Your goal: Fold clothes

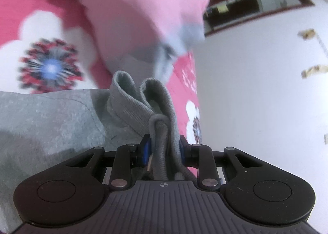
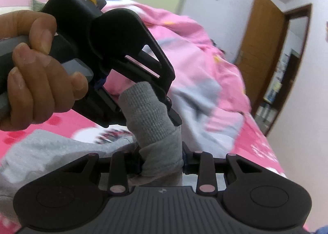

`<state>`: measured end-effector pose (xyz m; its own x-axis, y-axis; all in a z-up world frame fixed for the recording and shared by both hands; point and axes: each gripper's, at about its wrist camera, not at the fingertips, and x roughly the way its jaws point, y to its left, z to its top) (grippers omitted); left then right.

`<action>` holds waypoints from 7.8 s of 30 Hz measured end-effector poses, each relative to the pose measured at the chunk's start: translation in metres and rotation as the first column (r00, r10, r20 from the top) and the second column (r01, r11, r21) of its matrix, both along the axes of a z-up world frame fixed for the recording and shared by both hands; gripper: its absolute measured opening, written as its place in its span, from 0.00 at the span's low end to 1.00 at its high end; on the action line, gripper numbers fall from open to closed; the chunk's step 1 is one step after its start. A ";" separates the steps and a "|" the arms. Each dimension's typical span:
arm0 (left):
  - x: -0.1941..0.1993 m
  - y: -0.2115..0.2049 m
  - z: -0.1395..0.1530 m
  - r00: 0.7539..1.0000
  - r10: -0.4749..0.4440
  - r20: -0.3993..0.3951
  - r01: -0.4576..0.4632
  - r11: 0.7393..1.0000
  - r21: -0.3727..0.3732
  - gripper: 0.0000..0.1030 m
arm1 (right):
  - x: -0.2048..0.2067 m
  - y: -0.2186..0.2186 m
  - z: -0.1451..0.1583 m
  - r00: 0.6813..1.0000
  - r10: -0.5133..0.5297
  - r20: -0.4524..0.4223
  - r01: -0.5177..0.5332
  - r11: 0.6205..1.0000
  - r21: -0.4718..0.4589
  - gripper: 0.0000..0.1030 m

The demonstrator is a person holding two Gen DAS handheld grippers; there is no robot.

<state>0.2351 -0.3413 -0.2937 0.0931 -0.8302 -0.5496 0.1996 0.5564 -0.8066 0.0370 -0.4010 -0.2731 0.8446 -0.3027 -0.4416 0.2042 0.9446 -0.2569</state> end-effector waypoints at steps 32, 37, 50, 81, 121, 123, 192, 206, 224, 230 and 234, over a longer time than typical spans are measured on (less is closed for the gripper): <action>-0.039 0.000 -0.046 0.994 0.019 0.109 -0.043 0.975 0.218 0.57 | -0.083 -0.295 -0.134 0.914 -0.315 -0.256 0.324 0.187 0.927 0.52; -0.047 0.032 -0.047 0.992 0.002 0.128 -0.046 0.939 0.341 0.57 | -0.104 -0.308 -0.095 0.858 -0.401 -0.320 0.451 0.293 0.843 0.64; -0.090 0.047 -0.073 0.962 -0.200 0.186 0.067 0.834 0.548 0.57 | 0.014 -0.271 -0.062 0.902 -0.033 -0.430 0.233 0.877 0.420 0.20; -0.081 0.074 -0.084 0.966 -0.238 0.104 0.166 0.872 0.461 0.57 | 0.002 -0.297 -0.055 0.795 0.110 -0.597 0.177 0.899 0.401 0.37; -0.112 0.170 -0.050 0.993 -0.041 0.108 -0.001 0.931 0.364 0.57 | 0.046 -0.194 -0.026 0.893 0.351 -0.283 -0.019 0.655 0.755 0.14; -0.109 0.178 -0.055 0.995 -0.003 0.101 -0.034 0.931 0.364 0.57 | 0.059 -0.152 -0.041 0.851 0.428 -0.305 -0.074 0.673 0.736 0.14; -0.133 0.061 -0.076 0.483 -0.756 0.441 0.438 0.645 0.626 0.05 | -0.087 -0.040 -0.121 0.923 -0.182 -0.340 0.378 0.256 0.890 0.08; -0.122 0.067 -0.062 0.592 -0.639 0.490 0.364 0.755 0.545 0.03 | -0.072 -0.037 -0.107 0.954 -0.129 -0.271 0.300 0.362 0.883 0.04; -0.115 0.077 -0.054 0.633 -0.562 0.532 0.328 0.818 0.472 0.03 | -0.067 0.008 -0.093 0.957 0.075 -0.282 0.107 0.809 0.578 0.07; -0.116 0.078 -0.055 0.631 -0.563 0.534 0.332 0.818 0.470 0.03 | -0.059 0.005 -0.083 0.982 0.053 -0.182 0.080 0.754 0.652 0.07; -0.114 0.078 -0.056 0.647 -0.554 0.524 0.328 0.823 0.465 0.03 | -0.065 0.003 -0.071 0.990 0.030 -0.140 0.073 0.734 0.675 0.16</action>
<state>0.1210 -0.2637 -0.3496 0.1664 -0.6639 -0.7291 0.8670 0.4507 -0.2125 -0.0278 -0.3982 -0.3438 0.7594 0.1028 -0.6424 0.2393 0.8740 0.4228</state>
